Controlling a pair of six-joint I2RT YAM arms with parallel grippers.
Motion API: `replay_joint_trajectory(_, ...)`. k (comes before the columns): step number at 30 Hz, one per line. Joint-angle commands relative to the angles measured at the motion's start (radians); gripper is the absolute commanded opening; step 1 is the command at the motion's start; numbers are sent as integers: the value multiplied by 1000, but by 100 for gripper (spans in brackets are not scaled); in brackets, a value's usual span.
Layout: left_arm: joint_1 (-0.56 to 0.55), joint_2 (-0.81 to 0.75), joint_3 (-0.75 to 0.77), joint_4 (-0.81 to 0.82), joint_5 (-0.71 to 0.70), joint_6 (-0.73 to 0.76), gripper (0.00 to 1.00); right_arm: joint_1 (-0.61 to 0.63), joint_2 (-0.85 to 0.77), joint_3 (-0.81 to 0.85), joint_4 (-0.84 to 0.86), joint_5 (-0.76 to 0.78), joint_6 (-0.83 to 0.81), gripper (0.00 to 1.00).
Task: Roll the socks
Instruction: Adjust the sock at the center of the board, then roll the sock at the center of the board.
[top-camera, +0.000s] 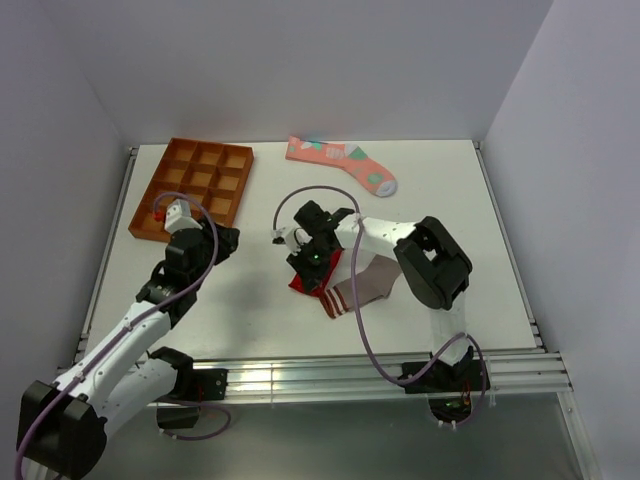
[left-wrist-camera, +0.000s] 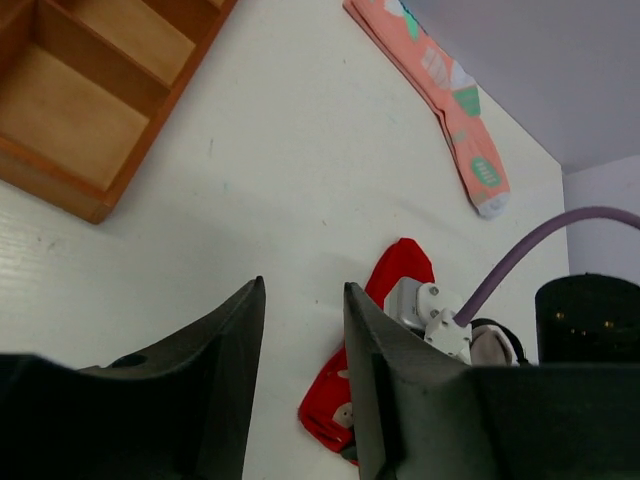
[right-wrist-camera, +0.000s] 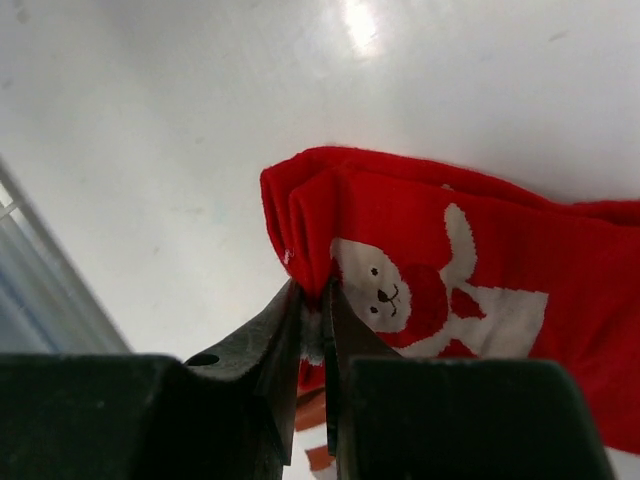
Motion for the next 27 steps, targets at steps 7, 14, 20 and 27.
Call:
replay_joint_trajectory(7,-99,47,-203,435,105,85,32,-52,96,92,-212,-305,-99,14)
replay_joint_trajectory(14,-127,174,-306,691,299,162,33,-90,151,130,-253,-363,-93,13)
replay_joint_trajectory(20,-151,312,-316,856,466,223,46,-110,186,176,-339,-446,-134,13)
replay_joint_trajectory(27,-194,487,-276,935,558,265,50,-131,215,198,-382,-484,-154,13)
